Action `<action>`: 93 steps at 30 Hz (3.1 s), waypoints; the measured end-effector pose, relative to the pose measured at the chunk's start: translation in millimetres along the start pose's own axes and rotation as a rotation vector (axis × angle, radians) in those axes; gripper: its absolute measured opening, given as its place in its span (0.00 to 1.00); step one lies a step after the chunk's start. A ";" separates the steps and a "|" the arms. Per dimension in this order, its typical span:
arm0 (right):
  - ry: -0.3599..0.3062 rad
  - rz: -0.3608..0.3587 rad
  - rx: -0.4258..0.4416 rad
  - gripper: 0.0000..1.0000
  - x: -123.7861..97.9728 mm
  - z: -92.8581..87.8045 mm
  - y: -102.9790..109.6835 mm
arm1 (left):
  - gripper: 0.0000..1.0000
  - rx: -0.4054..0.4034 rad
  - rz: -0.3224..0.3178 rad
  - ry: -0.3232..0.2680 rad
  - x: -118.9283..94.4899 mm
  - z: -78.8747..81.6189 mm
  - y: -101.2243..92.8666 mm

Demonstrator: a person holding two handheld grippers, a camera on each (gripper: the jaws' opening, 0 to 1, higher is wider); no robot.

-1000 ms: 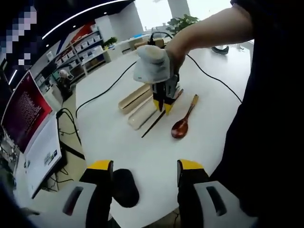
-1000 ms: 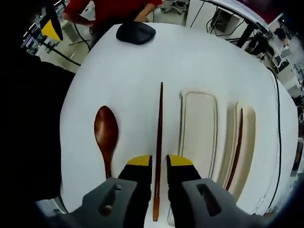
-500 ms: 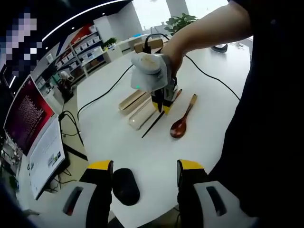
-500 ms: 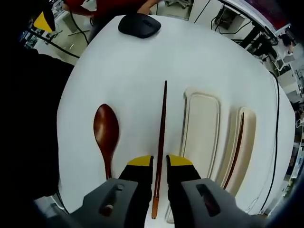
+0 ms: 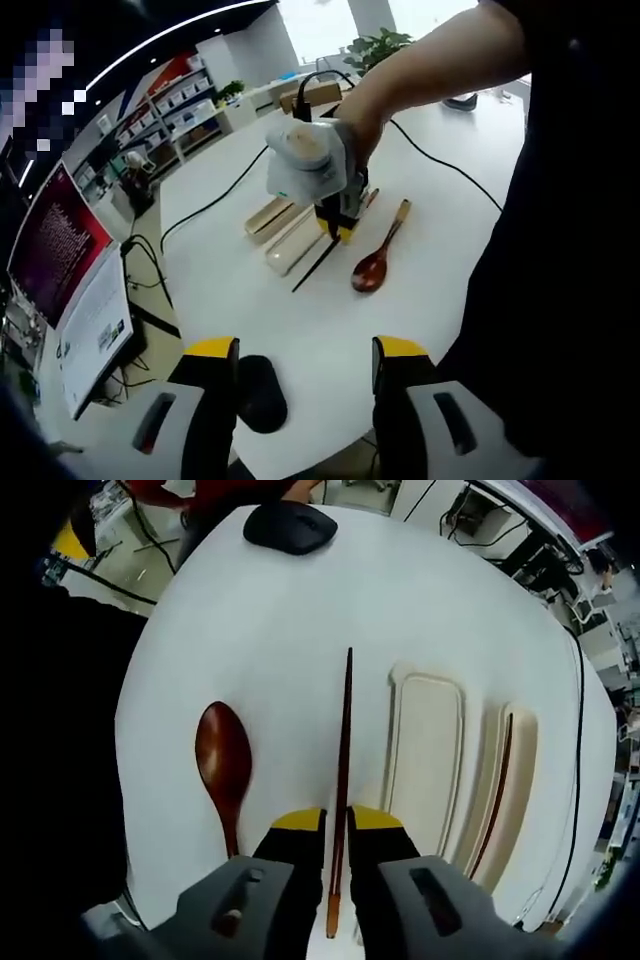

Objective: Arrange the utensils inside the cutlery case until each visible utensil rests in its matching compartment.

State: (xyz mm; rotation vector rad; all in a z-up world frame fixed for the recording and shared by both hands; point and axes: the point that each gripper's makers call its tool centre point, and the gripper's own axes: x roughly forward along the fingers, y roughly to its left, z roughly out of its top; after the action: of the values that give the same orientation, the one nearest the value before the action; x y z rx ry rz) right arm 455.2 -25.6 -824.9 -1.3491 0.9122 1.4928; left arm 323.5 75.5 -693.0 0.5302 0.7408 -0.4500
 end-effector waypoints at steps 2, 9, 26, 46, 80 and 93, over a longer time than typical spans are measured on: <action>0.002 0.010 0.011 0.05 0.7 0.3 -1.1 | 0.55 -0.007 0.004 -0.001 -0.9 -1.1 0.7; -0.002 0.012 0.022 0.03 3.2 1.9 -2.5 | 0.56 -0.009 0.017 -0.006 -2.4 0.3 -0.1; -0.004 -0.020 0.042 0.00 3.6 2.3 -4.2 | 0.56 0.025 0.035 -0.005 -13.4 4.9 -1.2; -0.066 -0.043 0.048 0.00 -0.2 0.6 -0.7 | 0.55 0.009 0.065 -0.046 -35.8 12.1 -6.8; -0.095 0.027 0.153 0.00 -4.4 1.4 1.3 | 0.55 -0.011 0.097 -0.019 -37.7 8.7 -3.1; -0.099 0.022 0.164 0.00 -21.6 2.3 -4.3 | 0.55 -0.003 0.093 -0.023 -39.6 9.7 -4.2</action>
State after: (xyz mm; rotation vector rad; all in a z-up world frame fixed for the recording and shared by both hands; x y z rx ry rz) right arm 458.5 -25.1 -803.0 -1.1403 0.9669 1.4552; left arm 300.2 74.2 -659.4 0.5531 0.6917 -0.3682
